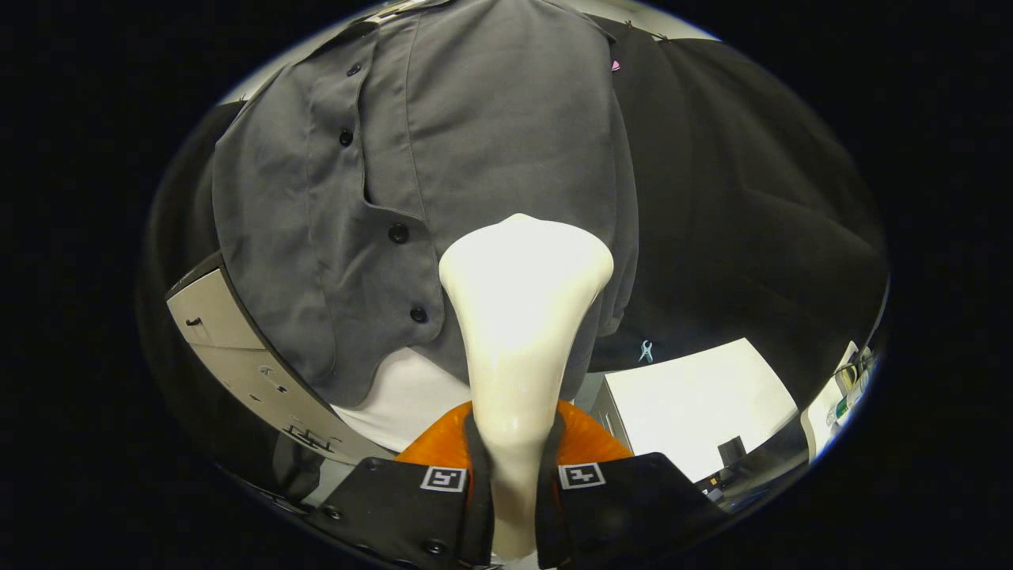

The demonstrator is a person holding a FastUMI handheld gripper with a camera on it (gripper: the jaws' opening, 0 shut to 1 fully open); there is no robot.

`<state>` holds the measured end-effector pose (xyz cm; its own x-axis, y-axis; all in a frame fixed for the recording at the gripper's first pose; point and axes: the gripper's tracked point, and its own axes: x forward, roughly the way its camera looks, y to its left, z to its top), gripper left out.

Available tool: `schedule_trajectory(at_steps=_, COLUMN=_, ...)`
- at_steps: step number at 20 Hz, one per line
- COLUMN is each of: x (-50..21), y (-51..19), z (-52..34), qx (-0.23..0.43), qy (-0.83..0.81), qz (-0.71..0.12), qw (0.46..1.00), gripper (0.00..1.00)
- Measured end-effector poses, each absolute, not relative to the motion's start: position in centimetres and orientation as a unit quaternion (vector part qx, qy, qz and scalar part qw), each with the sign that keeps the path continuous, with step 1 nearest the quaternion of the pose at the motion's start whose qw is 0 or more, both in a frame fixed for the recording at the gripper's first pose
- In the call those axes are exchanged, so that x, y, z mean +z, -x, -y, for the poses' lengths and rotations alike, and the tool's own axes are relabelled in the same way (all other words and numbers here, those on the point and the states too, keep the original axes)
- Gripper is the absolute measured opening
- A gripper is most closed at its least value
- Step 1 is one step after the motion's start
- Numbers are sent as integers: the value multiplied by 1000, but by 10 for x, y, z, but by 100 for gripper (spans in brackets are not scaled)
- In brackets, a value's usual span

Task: Iron the clothes twice with a garment steamer, once on the left side and once on the right side.

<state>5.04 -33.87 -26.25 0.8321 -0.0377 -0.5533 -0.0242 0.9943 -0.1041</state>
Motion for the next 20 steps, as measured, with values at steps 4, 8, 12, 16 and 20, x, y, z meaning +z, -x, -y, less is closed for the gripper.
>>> schedule_trajectory(at_steps=4, x=-238, y=-44, z=331, qx=-6, qy=52, qz=-281, qw=958, gripper=29)
schedule_trajectory(at_steps=8, x=-199, y=-40, z=312, qx=-7, qy=53, qz=-257, qw=965, gripper=28)
schedule_trajectory(at_steps=12, x=-151, y=-37, z=291, qx=-19, qy=47, qz=-224, qw=973, gripper=28)
schedule_trajectory(at_steps=16, x=-99, y=-26, z=259, qx=-9, qy=47, qz=-185, qw=982, gripper=28)
schedule_trajectory(at_steps=20, x=-52, y=1, z=220, qx=3, qy=45, qz=-150, qw=988, gripper=28)
